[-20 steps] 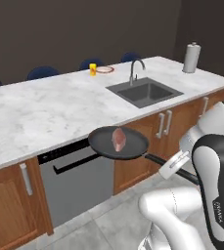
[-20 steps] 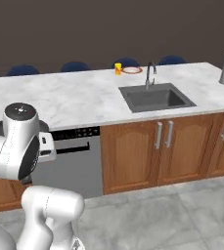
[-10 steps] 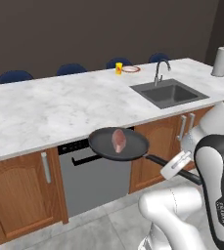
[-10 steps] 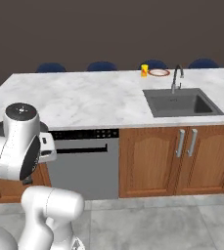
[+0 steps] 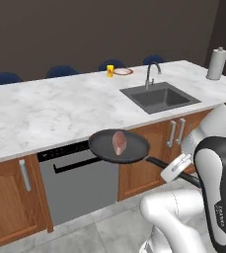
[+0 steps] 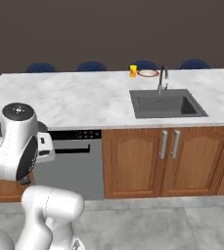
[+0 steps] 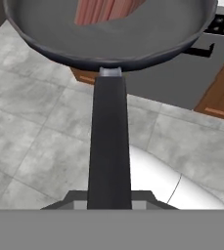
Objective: Pick up the pan with the steak in it and place it on the dining table. Then place the steak on the plate.
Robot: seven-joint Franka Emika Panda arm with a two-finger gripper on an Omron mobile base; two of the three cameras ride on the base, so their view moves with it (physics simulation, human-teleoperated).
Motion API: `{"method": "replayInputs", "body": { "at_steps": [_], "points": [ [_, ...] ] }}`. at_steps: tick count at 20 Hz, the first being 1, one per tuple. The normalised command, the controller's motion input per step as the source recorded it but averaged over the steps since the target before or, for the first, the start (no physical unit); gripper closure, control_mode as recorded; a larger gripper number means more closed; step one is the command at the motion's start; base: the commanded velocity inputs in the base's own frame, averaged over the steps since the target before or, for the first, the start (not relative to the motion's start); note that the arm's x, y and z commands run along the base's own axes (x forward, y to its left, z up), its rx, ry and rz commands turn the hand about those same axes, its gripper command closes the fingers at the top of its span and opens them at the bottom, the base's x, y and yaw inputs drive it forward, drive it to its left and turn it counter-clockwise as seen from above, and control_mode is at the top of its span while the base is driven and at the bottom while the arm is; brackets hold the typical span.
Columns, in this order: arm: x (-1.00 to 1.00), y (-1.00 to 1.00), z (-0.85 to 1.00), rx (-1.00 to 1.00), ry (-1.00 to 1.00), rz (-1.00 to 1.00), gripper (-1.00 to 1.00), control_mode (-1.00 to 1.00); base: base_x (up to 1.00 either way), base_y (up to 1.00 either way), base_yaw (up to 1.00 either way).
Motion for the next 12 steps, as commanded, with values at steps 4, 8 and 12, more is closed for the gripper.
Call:
{"method": "replayInputs", "body": {
  "at_steps": [4,8,12],
  "points": [
    [0.0,0.0,0.0,0.0,0.0,0.0,1.0,1.0,0.47,-0.96,0.02],
    [0.0,0.0,0.0,0.0,0.0,0.0,1.0,1.0,0.53,-0.98,0.01],
    [0.0,0.0,0.0,0.0,0.0,0.0,1.0,1.0,0.54,-0.99,0.0]
  ]
}}
